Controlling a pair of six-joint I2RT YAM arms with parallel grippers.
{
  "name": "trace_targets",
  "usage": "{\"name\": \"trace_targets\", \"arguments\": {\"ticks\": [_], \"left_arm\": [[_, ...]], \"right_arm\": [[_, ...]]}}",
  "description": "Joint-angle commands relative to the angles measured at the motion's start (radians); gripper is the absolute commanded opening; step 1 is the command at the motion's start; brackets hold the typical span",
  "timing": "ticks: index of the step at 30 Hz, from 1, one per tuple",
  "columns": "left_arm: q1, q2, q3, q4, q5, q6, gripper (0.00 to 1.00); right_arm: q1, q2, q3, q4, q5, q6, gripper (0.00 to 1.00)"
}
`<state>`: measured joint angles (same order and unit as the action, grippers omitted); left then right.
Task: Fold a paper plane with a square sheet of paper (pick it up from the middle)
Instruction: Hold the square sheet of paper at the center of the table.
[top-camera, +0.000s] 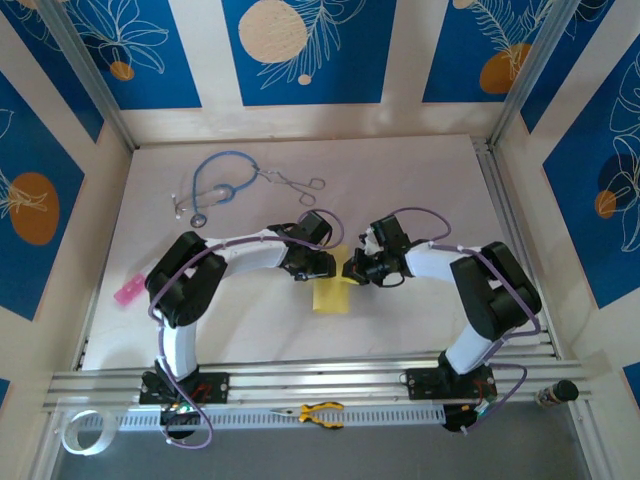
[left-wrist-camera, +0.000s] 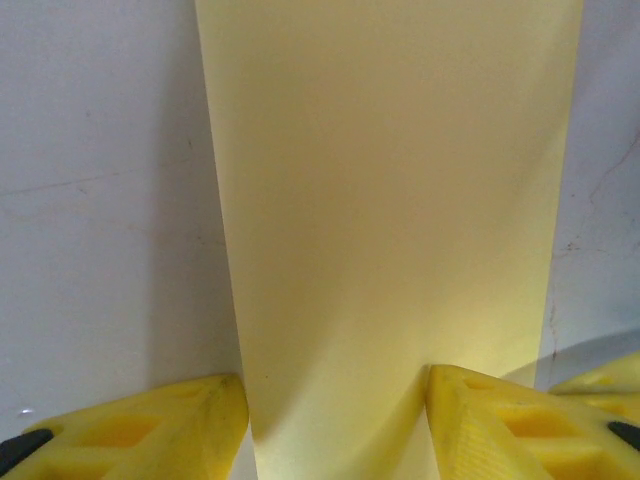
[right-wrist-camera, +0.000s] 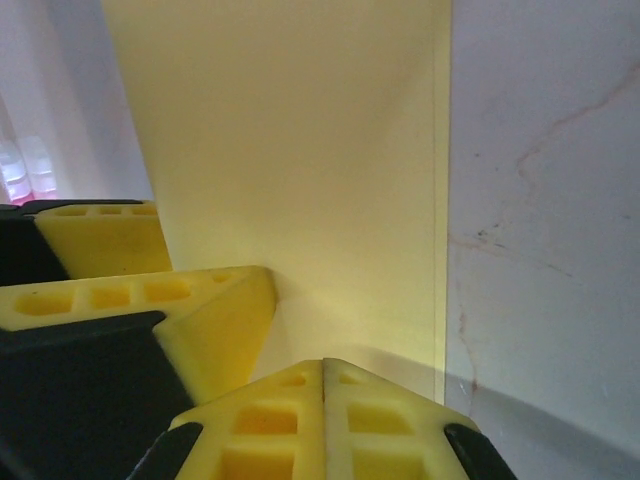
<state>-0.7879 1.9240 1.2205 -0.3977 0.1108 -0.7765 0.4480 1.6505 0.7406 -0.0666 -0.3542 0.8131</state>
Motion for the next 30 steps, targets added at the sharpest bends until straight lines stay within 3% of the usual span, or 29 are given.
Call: {"name": "trace_targets", "arguments": {"ticks": [1,15,24,30], "left_arm": [[-0.020,0.088,-0.022,0.000,-0.006,0.002,0.55],[-0.027,0.094,-0.019,0.004,-0.007,-0.004,0.55],[-0.028,0.086,-0.018,0.004,-0.004,-0.008,0.55],[-0.024,-0.040,0.010,-0.042,-0.001,-0.001,0.62]], "right_arm": [[0.011,0.031,0.027,0.004,-0.006,-0.013,0.01],[0.018,0.073,0.030,0.035,-0.023,-0.014,0.01],[0.018,0.115,0.004,-0.031,0.075,-0.070,0.01],[-0.051,0.111,0.005,-0.098,0.062,-0.174,0.01]]}}
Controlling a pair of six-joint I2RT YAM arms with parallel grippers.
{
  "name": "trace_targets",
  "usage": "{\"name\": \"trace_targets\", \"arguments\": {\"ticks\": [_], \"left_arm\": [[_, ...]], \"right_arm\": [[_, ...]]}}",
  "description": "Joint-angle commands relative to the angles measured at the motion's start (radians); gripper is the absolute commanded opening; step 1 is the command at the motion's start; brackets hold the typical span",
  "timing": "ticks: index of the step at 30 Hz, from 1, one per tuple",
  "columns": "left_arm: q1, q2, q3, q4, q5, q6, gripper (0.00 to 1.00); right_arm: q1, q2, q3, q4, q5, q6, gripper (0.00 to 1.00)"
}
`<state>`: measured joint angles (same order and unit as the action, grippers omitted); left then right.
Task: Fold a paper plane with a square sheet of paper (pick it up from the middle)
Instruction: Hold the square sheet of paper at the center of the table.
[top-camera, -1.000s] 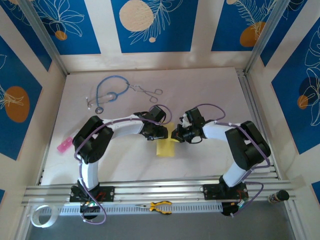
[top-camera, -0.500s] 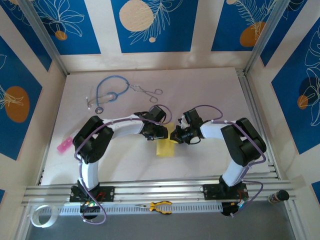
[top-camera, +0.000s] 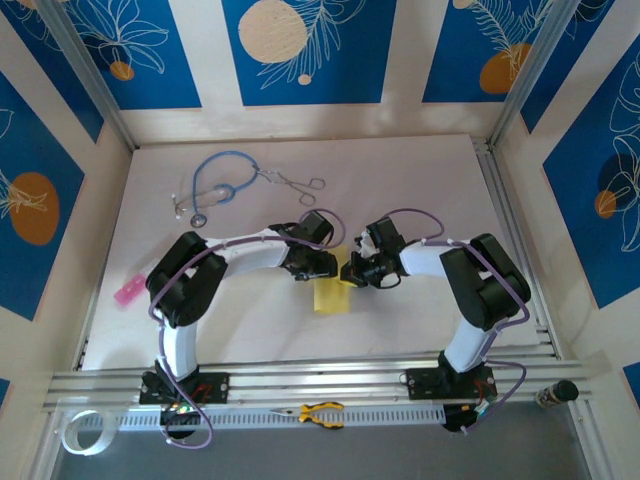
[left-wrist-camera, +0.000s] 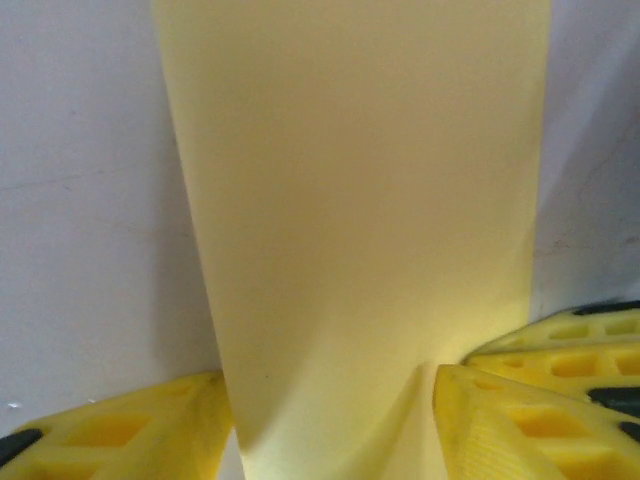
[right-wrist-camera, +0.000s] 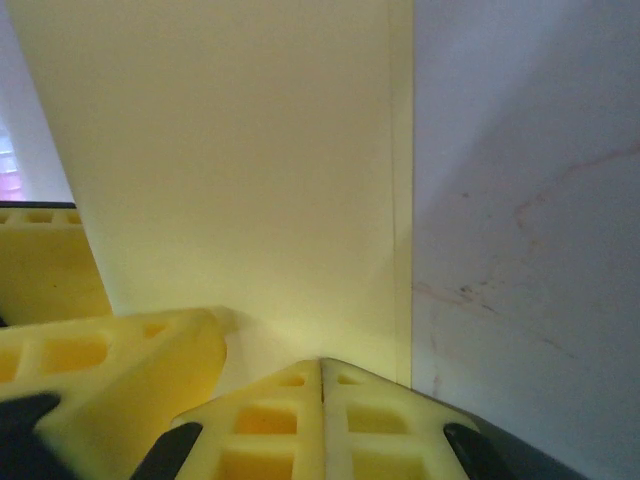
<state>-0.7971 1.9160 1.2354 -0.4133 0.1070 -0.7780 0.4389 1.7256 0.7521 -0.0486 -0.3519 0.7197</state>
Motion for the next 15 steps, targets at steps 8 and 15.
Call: {"name": "trace_targets", "arguments": {"ticks": [8,15], "left_arm": [[0.041,-0.185,-0.107,0.163,0.136,-0.040,0.54],[0.097,-0.146,-0.231,0.555,0.402,-0.130,0.15]], "right_arm": [[-0.091,0.076,0.105,-0.244,0.050,-0.209,0.02],[-0.091,0.101,0.141,-0.286,0.050,-0.248,0.01]]}}
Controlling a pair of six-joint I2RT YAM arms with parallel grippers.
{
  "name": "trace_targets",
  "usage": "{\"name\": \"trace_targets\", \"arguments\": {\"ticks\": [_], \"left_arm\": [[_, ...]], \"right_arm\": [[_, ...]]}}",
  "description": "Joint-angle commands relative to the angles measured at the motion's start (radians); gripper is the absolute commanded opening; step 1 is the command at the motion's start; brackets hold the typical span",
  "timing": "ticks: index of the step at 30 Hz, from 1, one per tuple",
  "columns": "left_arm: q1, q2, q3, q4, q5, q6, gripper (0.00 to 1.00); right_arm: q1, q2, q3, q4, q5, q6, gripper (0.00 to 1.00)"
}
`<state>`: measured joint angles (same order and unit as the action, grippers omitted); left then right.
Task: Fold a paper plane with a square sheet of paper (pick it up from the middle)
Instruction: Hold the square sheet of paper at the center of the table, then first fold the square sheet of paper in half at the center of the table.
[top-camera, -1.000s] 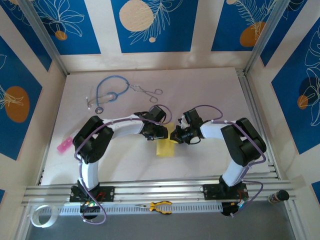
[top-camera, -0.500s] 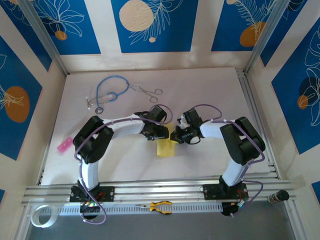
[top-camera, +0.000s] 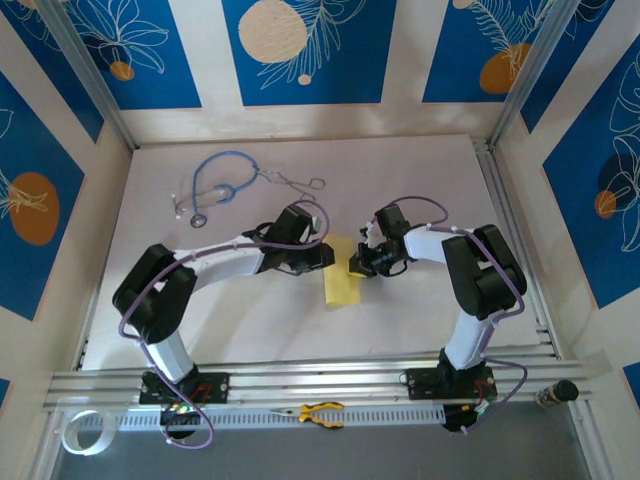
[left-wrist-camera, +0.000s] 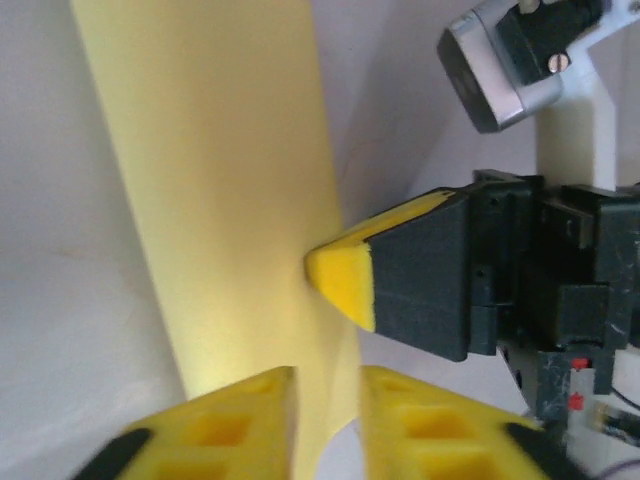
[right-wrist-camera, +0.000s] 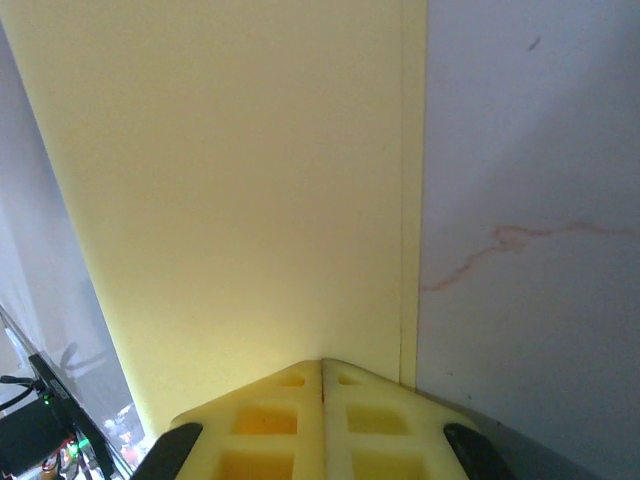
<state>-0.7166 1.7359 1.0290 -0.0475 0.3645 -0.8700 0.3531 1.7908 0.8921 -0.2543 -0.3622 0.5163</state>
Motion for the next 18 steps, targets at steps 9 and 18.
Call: {"name": "trace_targets", "arguments": {"ticks": [9,18], "left_arm": [[0.043,0.132,-0.008,0.232,0.162,-0.003,0.00],[0.047,0.176,-0.025,0.188,0.125,0.050,0.00]], "right_arm": [[-0.008,0.037,0.007,-0.091,0.070,-0.062,0.00],[-0.011,0.033,0.005,-0.092,0.080,-0.059,0.00]]}}
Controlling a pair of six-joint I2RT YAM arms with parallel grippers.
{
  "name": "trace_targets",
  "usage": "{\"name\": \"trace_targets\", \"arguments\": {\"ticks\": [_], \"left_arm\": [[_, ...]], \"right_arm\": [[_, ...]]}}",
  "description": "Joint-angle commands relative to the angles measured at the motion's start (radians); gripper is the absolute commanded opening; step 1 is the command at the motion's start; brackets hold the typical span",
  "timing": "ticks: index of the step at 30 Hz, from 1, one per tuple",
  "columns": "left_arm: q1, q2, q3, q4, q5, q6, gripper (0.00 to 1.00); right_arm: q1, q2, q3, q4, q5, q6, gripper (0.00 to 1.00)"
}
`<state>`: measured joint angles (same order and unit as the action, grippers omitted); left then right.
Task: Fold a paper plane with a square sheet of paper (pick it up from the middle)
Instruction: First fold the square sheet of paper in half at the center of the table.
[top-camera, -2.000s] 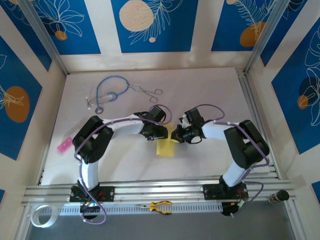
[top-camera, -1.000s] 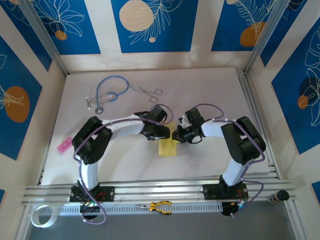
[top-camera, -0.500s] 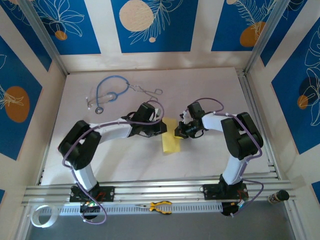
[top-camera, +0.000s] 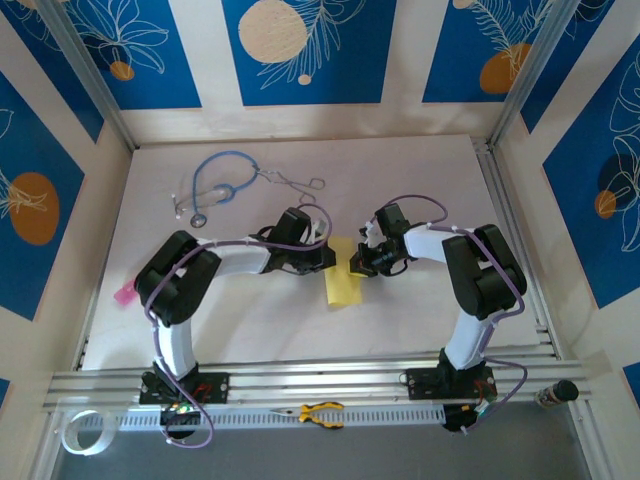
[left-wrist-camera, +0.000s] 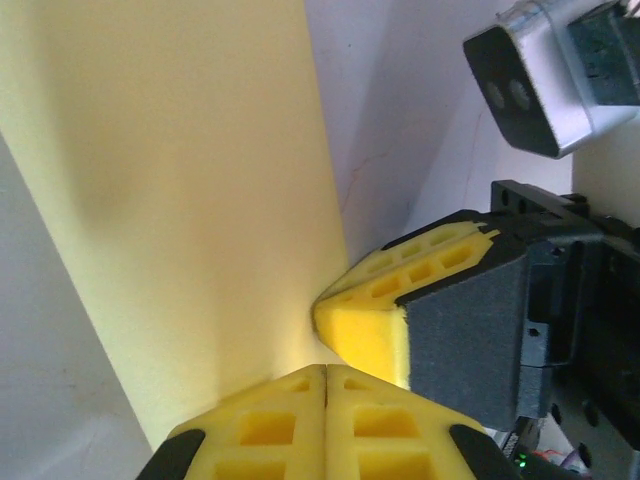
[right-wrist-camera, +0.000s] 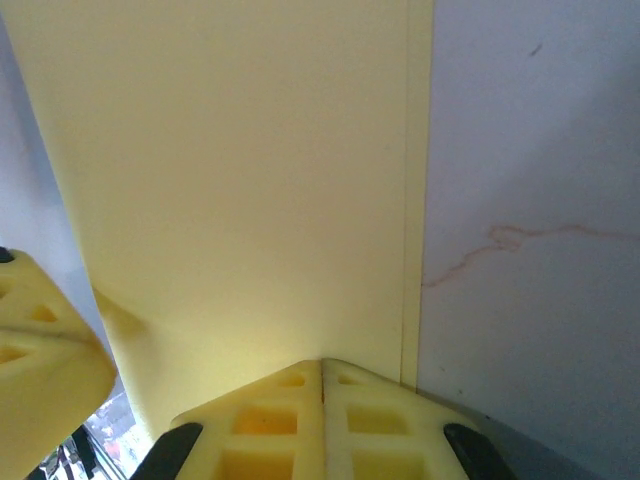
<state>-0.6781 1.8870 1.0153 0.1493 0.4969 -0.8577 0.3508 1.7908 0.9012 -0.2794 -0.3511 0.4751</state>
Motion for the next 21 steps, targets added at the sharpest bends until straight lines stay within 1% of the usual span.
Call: {"name": "trace_targets", "arguments": {"ticks": [1,7,12,16,19,21], "left_arm": [[0.009,0.029,-0.018,-0.010,-0.014,0.041,0.00],[0.008,0.045,-0.074,-0.016,-0.058,0.069,0.00],[0.008,0.051,-0.105,-0.004,-0.073,0.082,0.00],[0.008,0.021,-0.092,-0.002,-0.043,0.065,0.00],[0.007,-0.028,-0.067,-0.025,-0.014,0.019,0.00],[0.004,-0.058,-0.074,0.008,0.011,-0.028,0.00]], "right_arm": [[-0.009,0.033,-0.005,-0.066,0.069,-0.018,0.00],[-0.007,0.034,-0.008,-0.072,0.079,-0.013,0.00],[-0.001,0.041,0.000,-0.083,0.093,-0.015,0.00],[0.001,0.038,-0.004,-0.081,0.099,-0.012,0.00],[0.001,0.036,-0.004,-0.081,0.100,-0.011,0.00],[0.001,0.036,-0.005,-0.080,0.100,-0.011,0.00]]}}
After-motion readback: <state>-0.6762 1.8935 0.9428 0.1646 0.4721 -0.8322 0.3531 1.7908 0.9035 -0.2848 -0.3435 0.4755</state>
